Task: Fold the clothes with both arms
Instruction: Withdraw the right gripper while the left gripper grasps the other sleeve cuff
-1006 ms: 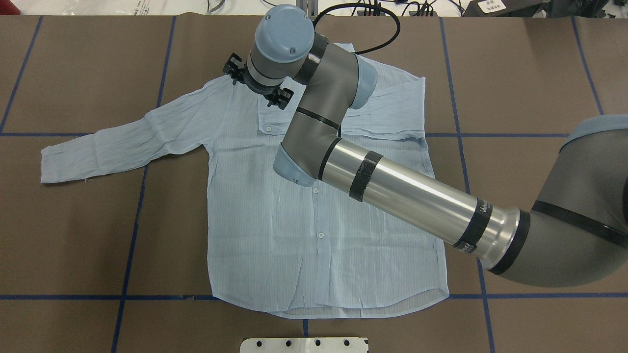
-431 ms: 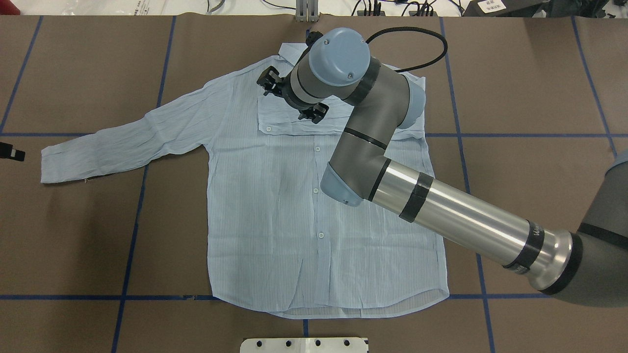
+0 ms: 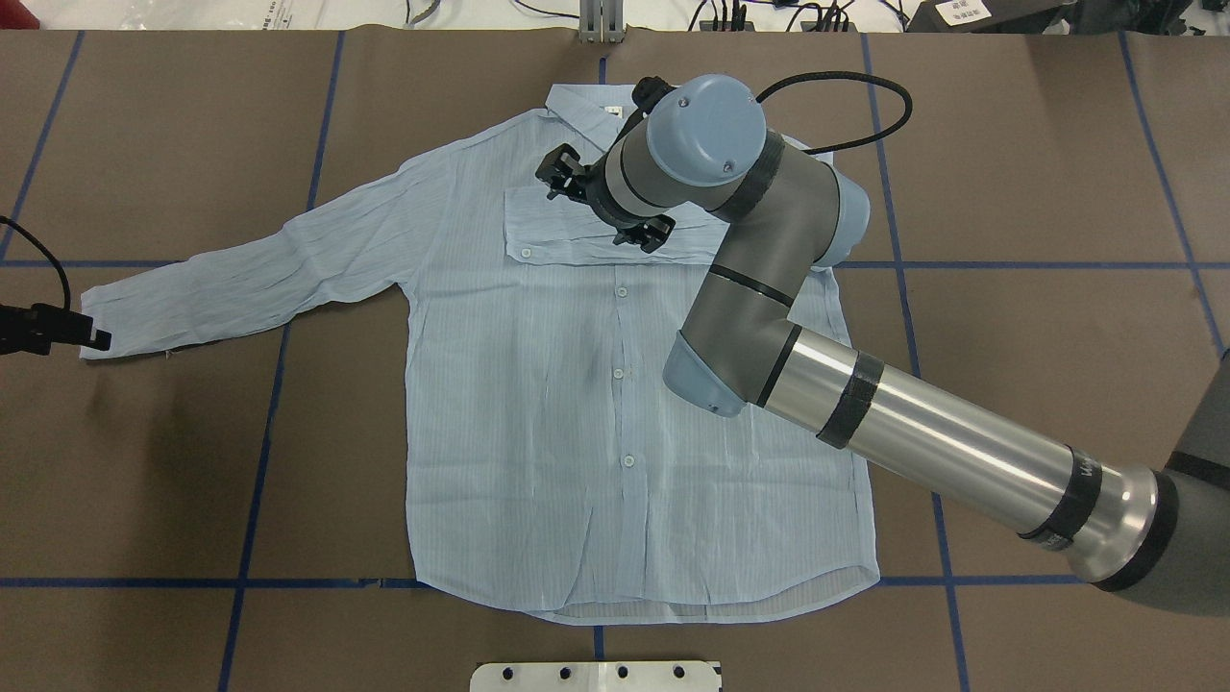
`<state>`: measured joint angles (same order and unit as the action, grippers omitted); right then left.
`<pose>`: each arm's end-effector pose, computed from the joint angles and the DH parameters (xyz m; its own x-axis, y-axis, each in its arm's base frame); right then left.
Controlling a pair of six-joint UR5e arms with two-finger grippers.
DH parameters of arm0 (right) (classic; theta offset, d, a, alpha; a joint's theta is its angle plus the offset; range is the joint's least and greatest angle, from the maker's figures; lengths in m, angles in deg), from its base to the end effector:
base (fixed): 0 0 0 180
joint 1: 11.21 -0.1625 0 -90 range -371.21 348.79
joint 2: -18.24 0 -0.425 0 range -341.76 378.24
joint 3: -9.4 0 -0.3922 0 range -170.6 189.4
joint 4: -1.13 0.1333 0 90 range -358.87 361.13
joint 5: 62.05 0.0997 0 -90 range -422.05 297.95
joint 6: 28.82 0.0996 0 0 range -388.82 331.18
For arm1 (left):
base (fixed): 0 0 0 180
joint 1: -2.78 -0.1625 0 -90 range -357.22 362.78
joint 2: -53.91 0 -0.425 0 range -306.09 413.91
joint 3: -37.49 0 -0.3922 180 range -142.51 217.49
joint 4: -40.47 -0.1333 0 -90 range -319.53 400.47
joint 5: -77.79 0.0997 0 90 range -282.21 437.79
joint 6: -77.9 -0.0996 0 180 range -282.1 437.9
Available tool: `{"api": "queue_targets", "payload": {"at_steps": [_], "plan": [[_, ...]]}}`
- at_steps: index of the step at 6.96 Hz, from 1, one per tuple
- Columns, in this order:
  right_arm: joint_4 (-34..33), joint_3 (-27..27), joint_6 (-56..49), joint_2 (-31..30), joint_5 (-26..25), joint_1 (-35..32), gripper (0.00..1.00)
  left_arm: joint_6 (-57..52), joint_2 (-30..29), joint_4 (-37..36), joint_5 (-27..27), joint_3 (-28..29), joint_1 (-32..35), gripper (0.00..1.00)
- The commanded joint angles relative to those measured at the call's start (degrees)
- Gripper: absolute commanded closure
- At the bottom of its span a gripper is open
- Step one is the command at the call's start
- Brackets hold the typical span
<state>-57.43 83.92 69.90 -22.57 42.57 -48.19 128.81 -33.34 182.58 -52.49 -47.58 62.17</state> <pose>-0.5559 -0.5540 0.1726 0.2713 0.3879 0.8808 -0.4454 0.8619 -0.2424 0.1916 -0.4591 0.6239 0.5509 0.0135 -0.8345 0.1015 0.9914 0.0831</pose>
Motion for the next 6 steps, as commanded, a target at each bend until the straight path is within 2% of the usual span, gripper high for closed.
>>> {"api": "queue_targets", "payload": {"at_steps": [1,3,5,6], "plan": [[0.03,0.1,0.07,-0.32,-0.03,0.15,0.01,0.24,-2.03,0.27,2.57,2.71,-1.12,0.1],[0.03,0.1,0.24,-0.23,-0.12,0.33,0.01,0.33,-2.22,0.27,2.57,4.47,-1.12,0.15],[0.03,0.1,0.33,-0.23,-0.12,0.33,0.01,0.5,-2.13,0.53,2.49,4.48,-1.21,0.29],[0.03,0.19,0.42,-0.15,-0.12,0.33,0.01,0.85,-2.04,0.53,2.4,4.48,-1.12,0.41]]}}
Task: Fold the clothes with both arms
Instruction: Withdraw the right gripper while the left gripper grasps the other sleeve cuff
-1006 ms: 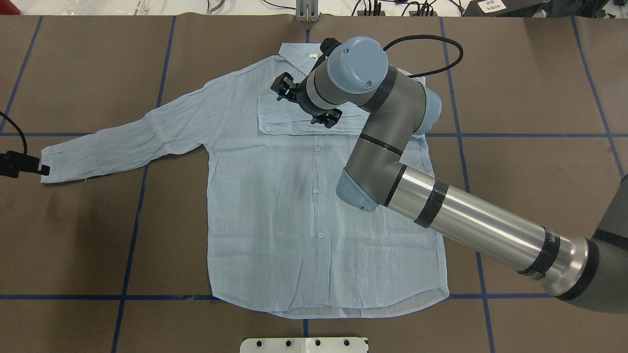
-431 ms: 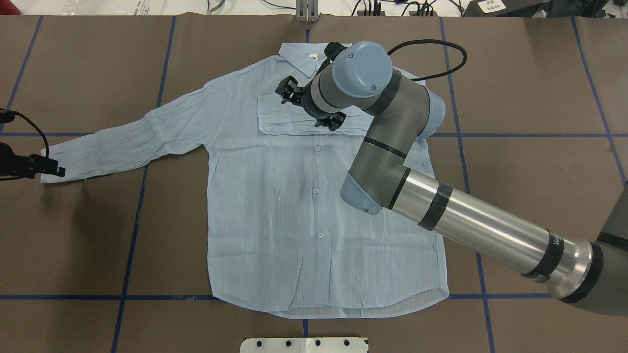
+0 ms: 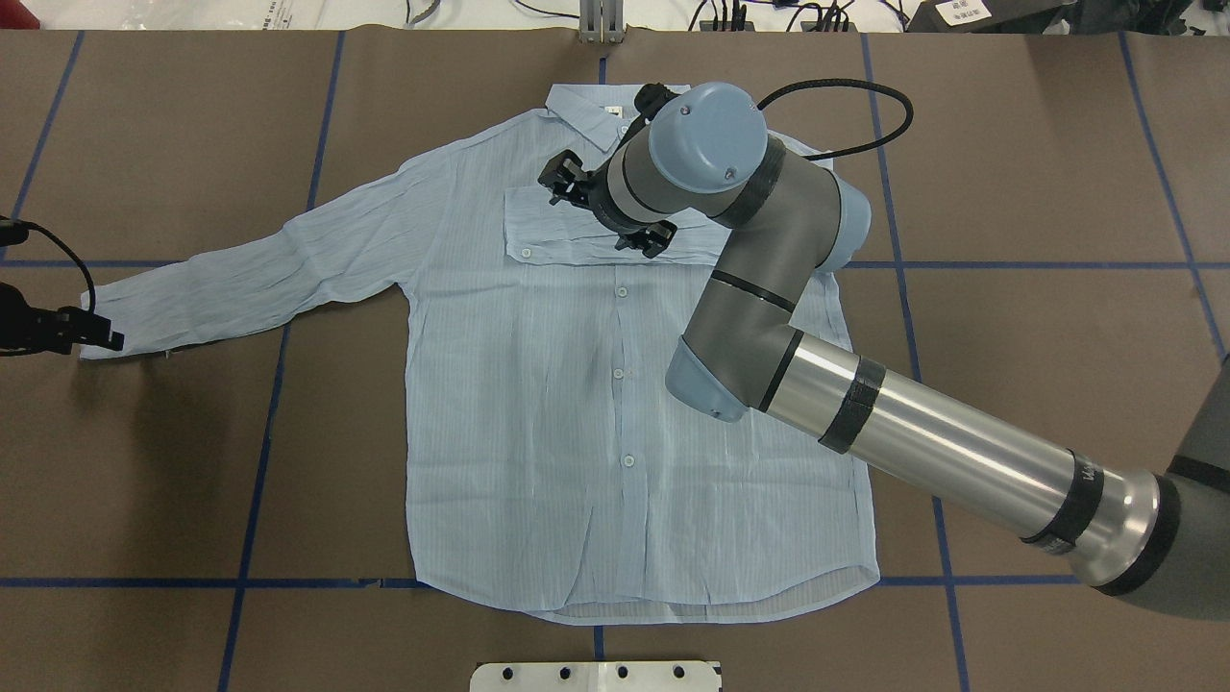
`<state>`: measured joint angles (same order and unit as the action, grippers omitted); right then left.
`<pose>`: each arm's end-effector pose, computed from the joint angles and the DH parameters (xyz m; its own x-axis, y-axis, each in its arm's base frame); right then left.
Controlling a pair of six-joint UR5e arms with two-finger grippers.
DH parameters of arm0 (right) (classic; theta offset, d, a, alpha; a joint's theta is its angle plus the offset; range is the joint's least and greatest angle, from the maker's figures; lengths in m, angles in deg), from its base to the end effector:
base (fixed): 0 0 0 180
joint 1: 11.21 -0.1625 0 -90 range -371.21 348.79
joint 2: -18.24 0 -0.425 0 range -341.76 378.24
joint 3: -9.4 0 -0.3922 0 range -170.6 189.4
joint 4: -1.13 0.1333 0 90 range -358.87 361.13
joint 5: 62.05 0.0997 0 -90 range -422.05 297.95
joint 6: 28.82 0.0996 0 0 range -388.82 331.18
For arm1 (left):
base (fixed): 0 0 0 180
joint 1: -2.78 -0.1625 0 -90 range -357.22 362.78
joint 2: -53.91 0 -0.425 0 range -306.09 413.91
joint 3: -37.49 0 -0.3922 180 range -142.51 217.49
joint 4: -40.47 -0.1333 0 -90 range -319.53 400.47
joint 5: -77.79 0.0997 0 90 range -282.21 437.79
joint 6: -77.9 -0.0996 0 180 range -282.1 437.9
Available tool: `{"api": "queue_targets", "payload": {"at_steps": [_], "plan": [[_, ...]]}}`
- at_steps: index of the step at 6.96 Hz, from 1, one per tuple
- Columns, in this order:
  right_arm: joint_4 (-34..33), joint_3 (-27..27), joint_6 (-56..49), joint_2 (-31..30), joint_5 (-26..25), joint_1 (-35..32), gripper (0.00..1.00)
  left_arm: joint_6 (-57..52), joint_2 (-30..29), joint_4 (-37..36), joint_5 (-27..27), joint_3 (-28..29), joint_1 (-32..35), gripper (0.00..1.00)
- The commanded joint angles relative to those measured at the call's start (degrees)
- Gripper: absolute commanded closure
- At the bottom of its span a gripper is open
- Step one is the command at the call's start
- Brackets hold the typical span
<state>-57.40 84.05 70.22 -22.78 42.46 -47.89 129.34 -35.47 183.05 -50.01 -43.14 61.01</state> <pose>-0.5581 -0.5508 0.1744 0.2712 0.3917 0.8792 -0.4442 0.8613 -0.2467 0.2062 -0.4702 0.6460 0.5857 -0.0103 -0.8105 0.1129 0.9912 0.0690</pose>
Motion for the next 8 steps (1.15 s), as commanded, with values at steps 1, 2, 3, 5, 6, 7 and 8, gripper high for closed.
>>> {"api": "queue_targets", "payload": {"at_steps": [1,2,3,5,6,7,8], "plan": [[0.0,0.15,0.27,0.15,0.0,0.03,0.01,2.07,0.09,0.06,0.01,0.12,-0.05,0.58],[0.0,0.06,0.28,0.15,0.0,-0.06,0.01,2.17,0.09,0.06,0.01,0.04,-0.05,0.88],[0.09,0.06,0.28,-0.02,-0.09,0.03,0.01,2.17,0.0,0.06,0.01,-0.14,-0.05,1.0],[0.26,0.06,0.28,-0.2,-0.09,0.03,0.01,3.31,0.26,0.07,-0.69,-4.42,0.13,1.0],[0.44,0.76,0.1,-0.9,0.0,-0.06,0.01,8.62,-0.17,-0.72,-0.6,-8.1,0.04,1.0],[0.44,5.29,-0.42,-4.91,0.26,-0.32,0.01,14.33,-2.18,-1.16,-1.13,-10.92,-0.05,1.0],[0.53,10.81,-1.21,-11.04,0.96,-1.63,0.01,22.83,-8.38,-1.78,-3.65,-11.04,-0.31,1.0]]}}
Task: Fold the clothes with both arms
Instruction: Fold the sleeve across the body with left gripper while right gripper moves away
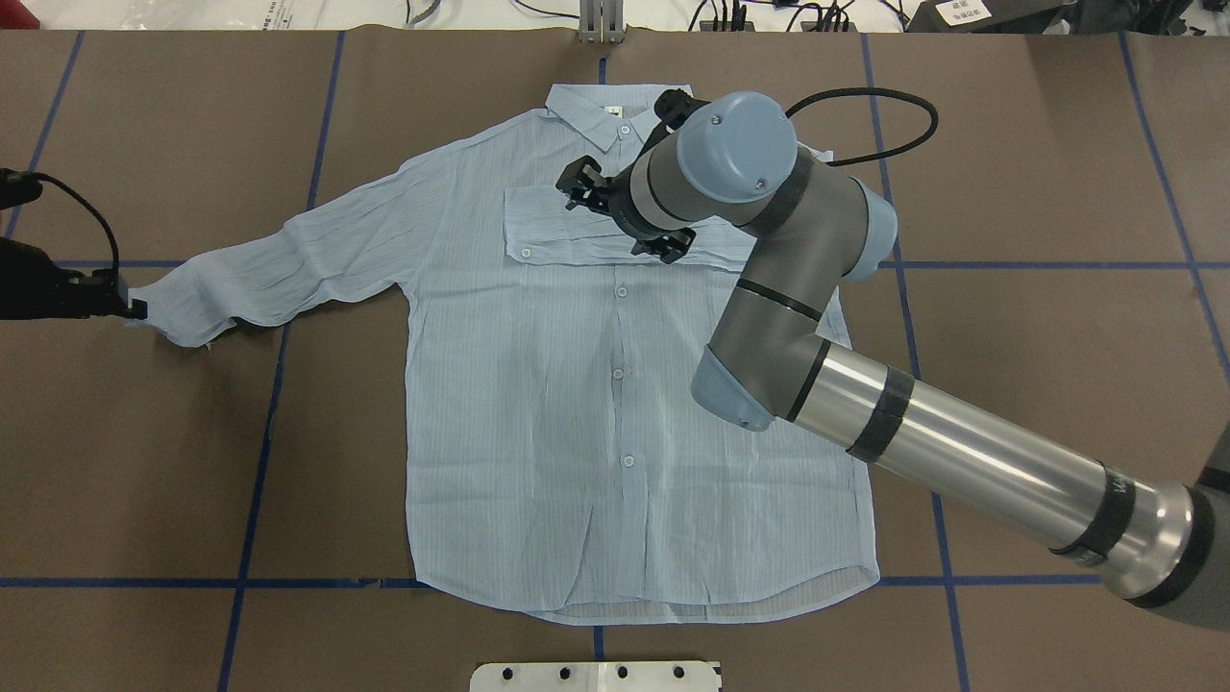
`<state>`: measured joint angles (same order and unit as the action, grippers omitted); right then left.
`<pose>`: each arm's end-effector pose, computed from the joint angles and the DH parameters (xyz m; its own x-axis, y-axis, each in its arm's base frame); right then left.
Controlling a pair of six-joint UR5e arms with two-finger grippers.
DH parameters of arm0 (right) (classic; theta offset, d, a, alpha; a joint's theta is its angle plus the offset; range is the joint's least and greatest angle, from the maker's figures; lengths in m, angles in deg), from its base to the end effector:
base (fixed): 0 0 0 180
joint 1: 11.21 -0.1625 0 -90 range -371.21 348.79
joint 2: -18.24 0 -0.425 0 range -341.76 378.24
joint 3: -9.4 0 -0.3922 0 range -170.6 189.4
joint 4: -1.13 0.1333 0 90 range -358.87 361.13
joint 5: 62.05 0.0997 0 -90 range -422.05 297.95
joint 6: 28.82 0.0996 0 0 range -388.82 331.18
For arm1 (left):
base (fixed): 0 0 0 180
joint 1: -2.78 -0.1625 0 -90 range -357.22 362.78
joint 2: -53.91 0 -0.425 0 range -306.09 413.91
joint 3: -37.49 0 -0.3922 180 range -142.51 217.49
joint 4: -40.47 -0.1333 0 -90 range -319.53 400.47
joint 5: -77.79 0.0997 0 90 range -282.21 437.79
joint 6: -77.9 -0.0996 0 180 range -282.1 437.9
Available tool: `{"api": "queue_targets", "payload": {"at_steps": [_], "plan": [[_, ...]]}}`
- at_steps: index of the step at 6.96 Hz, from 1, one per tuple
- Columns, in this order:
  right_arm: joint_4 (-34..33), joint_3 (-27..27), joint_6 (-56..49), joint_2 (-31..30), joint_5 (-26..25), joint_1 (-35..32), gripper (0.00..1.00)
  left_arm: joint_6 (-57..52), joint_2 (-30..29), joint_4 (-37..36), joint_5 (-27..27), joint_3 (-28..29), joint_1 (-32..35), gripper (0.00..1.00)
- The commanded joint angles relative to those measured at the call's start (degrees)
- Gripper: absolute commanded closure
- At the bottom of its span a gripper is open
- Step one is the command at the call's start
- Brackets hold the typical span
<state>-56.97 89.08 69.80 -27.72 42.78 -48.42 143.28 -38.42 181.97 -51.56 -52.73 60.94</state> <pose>-0.5325 -0.5397 0.1992 0.2652 0.3833 0.8847 -0.4437 0.8632 -0.2410 0.2200 -0.4872 0.5342 0.4424 -0.1018 -0.8910 0.2220 0.9750 -0.0012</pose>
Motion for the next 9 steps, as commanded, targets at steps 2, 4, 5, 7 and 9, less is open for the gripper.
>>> {"api": "queue_targets", "payload": {"at_steps": [2,4,5,7,9], "plan": [[0.09,10.74,-7.44,-14.03,8.5,-7.49,0.01,24.8,-19.84,-2.09,-0.57,-0.58,-7.76,1.0],[0.18,11.72,-13.86,-18.7,11.79,-11.56,0.0,31.35,-31.1,-5.34,8.36,2.04,-14.69,1.0],[0.18,11.9,-14.94,-20.03,13.11,-13.05,0.0,34.6,-38.99,-5.36,13.2,8.77,-17.35,1.0],[0.27,12.78,-15.74,-22.84,13.3,-13.86,0.0,39.27,-49.5,-5.09,21.64,18.39,-21.57,1.0],[0.27,13.04,-15.74,-23.38,12.77,-13.86,0.0,43.22,-52.93,-5.27,23.09,19.72,-22.12,1.0]]}}
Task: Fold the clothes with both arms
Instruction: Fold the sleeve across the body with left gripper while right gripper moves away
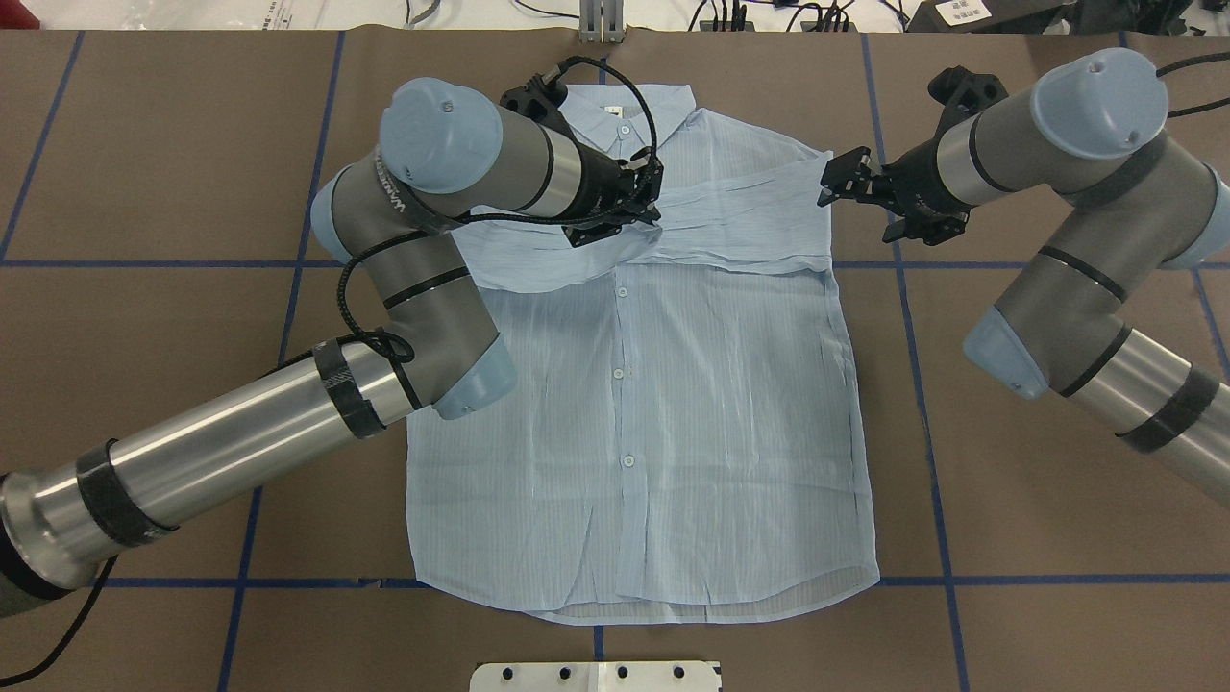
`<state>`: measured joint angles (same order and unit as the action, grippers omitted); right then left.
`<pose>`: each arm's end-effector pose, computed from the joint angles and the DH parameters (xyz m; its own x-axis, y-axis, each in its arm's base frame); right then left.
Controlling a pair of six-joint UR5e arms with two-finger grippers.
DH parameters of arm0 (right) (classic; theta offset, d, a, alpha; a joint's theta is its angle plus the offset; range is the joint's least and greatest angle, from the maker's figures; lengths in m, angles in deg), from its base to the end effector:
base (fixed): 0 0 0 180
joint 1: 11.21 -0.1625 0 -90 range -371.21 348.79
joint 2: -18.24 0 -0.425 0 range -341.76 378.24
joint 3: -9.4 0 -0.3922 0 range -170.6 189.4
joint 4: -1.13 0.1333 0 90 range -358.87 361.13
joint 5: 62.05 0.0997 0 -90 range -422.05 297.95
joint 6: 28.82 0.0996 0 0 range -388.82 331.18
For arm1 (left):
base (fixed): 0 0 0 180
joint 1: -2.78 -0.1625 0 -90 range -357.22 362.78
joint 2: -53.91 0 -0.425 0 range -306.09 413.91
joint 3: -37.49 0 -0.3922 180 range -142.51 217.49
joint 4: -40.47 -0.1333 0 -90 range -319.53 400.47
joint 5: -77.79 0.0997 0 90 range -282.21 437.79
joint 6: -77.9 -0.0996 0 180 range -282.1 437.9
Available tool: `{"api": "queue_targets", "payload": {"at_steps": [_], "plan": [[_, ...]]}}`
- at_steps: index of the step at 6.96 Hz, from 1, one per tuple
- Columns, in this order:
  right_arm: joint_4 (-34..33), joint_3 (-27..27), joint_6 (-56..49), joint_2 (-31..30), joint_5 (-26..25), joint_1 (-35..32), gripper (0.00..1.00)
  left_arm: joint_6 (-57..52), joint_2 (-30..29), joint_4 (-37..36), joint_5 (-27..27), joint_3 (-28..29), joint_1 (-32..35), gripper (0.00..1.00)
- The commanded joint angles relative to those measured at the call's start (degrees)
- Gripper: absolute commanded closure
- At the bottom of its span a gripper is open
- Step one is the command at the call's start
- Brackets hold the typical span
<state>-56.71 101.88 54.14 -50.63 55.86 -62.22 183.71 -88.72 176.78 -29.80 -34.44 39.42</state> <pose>-0.3362 -0.5531 0.3689 0.4056 0.3289 0.8528 -0.3966 0.9039 -0.1600 0.5565 -0.5425 0.1146 0.0327 -0.3480 -0.9369 0.3517 0.8815 -0.3151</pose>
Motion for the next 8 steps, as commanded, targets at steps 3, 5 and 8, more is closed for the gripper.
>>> {"api": "queue_targets", "payload": {"at_steps": [3,5,8], "plan": [[0.01,0.51,-0.08,-0.91,-0.66,-0.14,0.0,3.79,-6.61,0.18,6.59,6.63,-3.94,0.98],[0.1,2.86,-0.08,-4.32,-0.49,-0.05,0.0,2.21,-6.96,0.27,8.1,6.46,-4.47,0.04],[0.01,6.56,1.93,-7.76,-3.19,4.75,0.0,2.12,-3.3,-0.69,7.67,-2.19,-4.39,0.02]]}}
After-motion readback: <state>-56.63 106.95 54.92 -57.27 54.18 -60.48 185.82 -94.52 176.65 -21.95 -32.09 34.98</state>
